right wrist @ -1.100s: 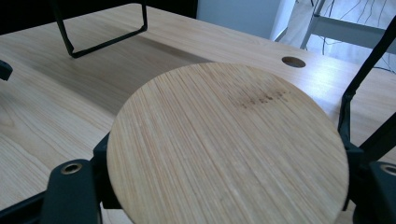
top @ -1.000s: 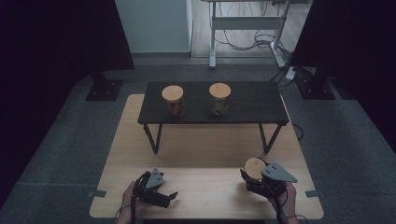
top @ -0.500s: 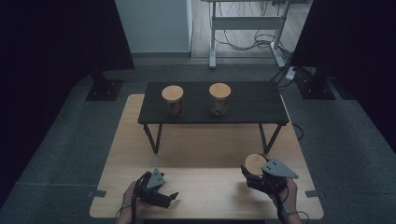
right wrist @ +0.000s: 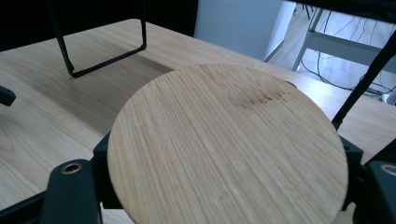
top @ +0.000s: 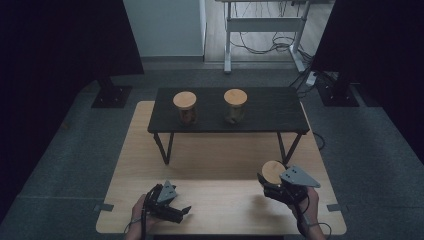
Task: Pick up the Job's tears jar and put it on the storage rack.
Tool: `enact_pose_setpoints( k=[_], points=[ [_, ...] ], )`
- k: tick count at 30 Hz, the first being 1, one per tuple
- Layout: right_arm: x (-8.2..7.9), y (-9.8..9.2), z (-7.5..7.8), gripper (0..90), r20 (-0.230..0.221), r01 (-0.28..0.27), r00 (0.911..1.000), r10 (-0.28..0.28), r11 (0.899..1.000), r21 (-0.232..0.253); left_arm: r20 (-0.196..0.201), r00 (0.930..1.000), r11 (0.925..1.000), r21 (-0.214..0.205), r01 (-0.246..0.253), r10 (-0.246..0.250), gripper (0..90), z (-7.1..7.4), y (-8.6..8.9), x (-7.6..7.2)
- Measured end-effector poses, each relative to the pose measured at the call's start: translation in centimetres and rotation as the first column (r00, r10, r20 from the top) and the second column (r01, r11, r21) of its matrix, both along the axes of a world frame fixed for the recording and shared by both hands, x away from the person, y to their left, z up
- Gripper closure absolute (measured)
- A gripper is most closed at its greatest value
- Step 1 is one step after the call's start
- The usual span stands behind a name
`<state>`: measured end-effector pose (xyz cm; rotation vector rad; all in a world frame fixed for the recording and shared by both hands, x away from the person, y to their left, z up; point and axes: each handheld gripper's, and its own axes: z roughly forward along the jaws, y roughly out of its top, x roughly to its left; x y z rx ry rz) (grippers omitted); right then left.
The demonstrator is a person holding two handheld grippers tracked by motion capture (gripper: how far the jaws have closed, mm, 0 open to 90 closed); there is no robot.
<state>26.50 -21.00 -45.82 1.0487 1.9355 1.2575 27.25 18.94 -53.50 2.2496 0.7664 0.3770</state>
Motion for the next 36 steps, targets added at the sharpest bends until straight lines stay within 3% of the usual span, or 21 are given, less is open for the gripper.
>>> enact_pose_setpoints(
  k=[36],
  points=[
    [1.4, 0.5, 1.7, 24.7, 0.011, -0.014, 0.9998, 0.014, 1.0, -0.004, 0.002, 1.0, 1.0, 0.002, -0.003, 0.003, 7.0, 0.0, 0.1, 0.1]
  ],
)
